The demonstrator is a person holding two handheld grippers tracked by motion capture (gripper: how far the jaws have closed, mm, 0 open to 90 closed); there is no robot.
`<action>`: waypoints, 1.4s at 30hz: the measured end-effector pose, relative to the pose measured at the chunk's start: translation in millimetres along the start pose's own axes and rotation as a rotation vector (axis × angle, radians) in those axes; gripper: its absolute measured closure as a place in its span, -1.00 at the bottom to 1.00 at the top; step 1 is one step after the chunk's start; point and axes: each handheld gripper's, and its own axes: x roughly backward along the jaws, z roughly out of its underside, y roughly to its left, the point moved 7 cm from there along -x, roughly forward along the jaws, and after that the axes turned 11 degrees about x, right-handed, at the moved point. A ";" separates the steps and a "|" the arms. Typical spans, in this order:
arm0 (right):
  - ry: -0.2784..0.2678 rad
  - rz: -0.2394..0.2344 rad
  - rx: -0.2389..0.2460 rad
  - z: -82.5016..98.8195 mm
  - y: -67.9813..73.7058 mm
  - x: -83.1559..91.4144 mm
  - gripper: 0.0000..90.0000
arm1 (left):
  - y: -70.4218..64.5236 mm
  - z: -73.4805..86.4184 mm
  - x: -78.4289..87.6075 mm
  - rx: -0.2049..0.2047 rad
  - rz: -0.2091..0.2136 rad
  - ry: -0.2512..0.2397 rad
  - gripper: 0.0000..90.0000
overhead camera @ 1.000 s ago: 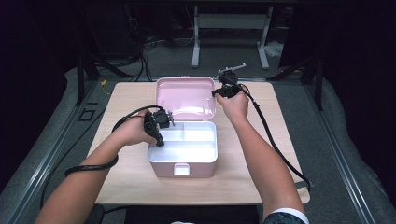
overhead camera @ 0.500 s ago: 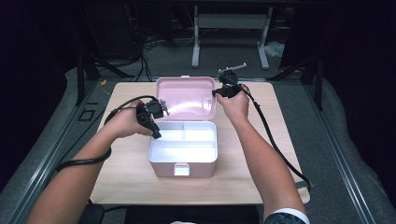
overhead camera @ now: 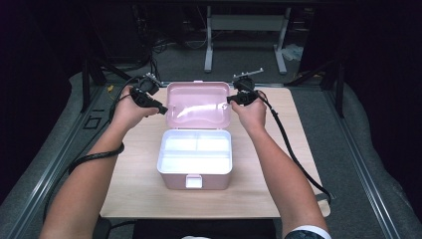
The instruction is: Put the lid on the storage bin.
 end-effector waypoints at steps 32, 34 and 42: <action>-0.041 -0.042 -0.006 -0.6 -0.4 0.0 0.79 | 25.2 -27.5 -33.9 0.173 -0.014 -0.079 0.65; -0.046 -0.041 -0.013 -1.3 -0.6 -1.3 0.71 | 24.6 -27.4 -32.9 0.176 -0.009 -0.084 0.66; -0.057 -0.073 -0.038 -2.4 0.3 -8.3 0.52 | 20.6 -27.9 -29.8 0.150 0.002 -0.093 0.65</action>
